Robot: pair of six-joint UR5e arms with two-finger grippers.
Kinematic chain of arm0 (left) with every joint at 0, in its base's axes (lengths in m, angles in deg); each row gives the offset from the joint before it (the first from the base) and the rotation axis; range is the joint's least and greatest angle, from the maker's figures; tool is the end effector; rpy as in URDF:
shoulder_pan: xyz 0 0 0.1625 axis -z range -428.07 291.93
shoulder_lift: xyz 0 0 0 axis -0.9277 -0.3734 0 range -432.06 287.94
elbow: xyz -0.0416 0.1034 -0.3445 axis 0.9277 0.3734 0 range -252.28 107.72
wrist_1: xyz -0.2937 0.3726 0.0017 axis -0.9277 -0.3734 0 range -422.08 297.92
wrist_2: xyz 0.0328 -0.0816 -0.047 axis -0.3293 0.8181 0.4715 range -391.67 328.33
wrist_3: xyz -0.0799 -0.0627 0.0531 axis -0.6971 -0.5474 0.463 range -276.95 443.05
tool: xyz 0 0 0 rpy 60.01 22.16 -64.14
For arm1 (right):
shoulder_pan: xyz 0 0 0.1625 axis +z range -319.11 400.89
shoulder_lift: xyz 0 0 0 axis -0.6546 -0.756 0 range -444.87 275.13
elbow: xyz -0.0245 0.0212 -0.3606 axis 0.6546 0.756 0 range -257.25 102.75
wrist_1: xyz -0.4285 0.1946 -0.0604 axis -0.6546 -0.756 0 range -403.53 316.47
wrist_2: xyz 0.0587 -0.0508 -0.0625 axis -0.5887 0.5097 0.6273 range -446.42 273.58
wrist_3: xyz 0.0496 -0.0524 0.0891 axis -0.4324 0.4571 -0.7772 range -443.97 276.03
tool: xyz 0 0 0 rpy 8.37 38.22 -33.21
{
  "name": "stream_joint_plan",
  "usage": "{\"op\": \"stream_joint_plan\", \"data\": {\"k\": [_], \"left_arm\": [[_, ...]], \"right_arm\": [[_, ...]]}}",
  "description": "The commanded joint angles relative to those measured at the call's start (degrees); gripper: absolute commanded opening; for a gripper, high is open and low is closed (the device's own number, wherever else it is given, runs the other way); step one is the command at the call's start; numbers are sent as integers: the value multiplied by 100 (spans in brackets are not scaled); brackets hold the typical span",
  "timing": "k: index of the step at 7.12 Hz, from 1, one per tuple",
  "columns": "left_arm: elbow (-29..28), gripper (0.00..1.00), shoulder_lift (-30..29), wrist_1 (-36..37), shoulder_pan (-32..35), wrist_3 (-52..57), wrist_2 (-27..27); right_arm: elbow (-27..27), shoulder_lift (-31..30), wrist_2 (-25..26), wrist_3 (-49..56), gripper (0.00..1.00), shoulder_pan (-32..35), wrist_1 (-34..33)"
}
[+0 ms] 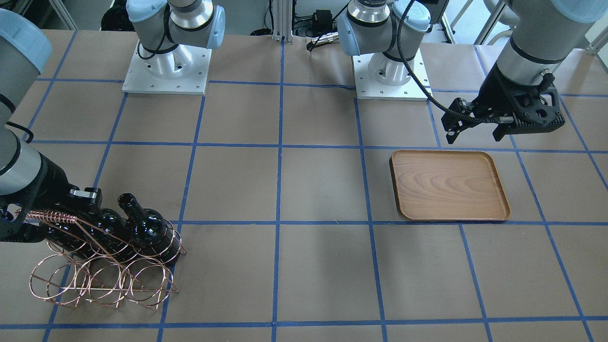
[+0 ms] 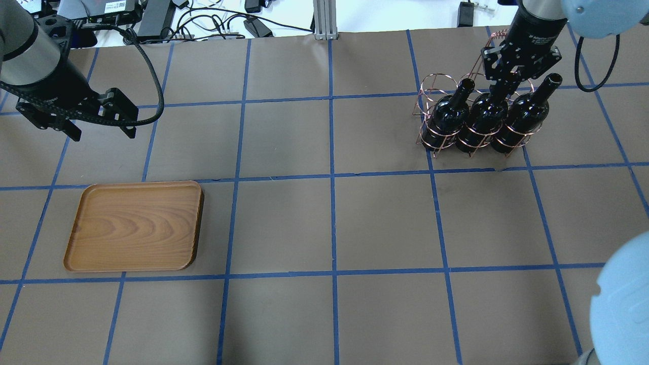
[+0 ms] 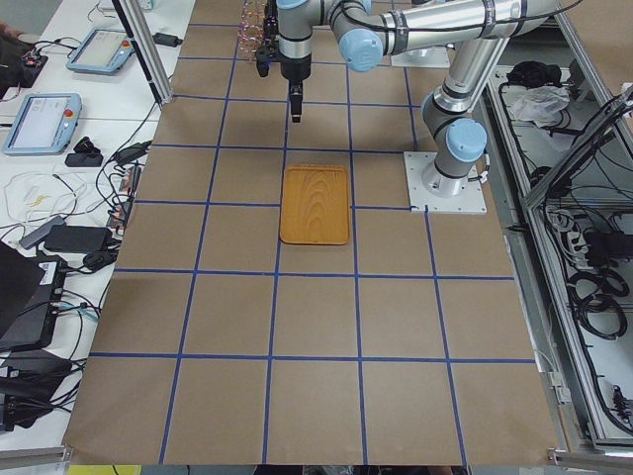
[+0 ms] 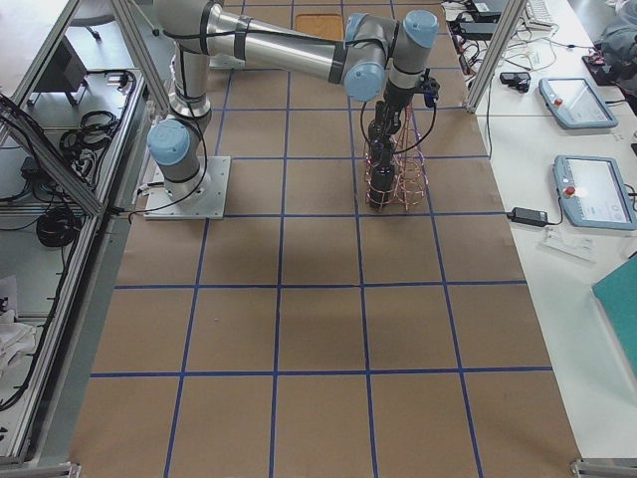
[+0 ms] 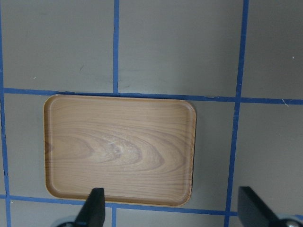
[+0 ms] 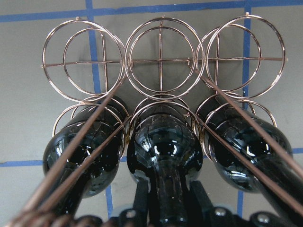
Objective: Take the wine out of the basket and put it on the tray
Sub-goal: 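Grasp the middle bottle with the right gripper and lift it out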
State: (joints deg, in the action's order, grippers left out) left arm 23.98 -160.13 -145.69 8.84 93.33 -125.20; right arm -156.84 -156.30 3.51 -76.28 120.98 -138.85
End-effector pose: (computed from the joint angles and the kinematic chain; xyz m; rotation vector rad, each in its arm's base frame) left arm 0.0005 -0.5599 0.3793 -0.0769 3.0728 -0.0352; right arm 0.0180 -0.6730 0.3216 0.0609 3.1311 0.0764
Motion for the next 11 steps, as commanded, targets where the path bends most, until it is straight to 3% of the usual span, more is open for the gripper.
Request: {"op": "stream_joint_plan", "data": {"k": [1,5,8,9,11], "left_arm": [[-2,100,9,-7,-1,-8,2],[-2,100,-18,2,-1,0,20],[-10,100,52,11,17,-26,63],[-10,100,44,2,8,-17,20],[-10,100,78,19,69,-26,63]], "right_arm": [[31,-396,-71,31,7,-3,14],[179,-766,-36,31,9,-38,23],[620,-1301,-45,23,10,41,1162],[551,-1529,16,-56,9,224,1774],[148,-1636,60,-266,9,602,1965]]}}
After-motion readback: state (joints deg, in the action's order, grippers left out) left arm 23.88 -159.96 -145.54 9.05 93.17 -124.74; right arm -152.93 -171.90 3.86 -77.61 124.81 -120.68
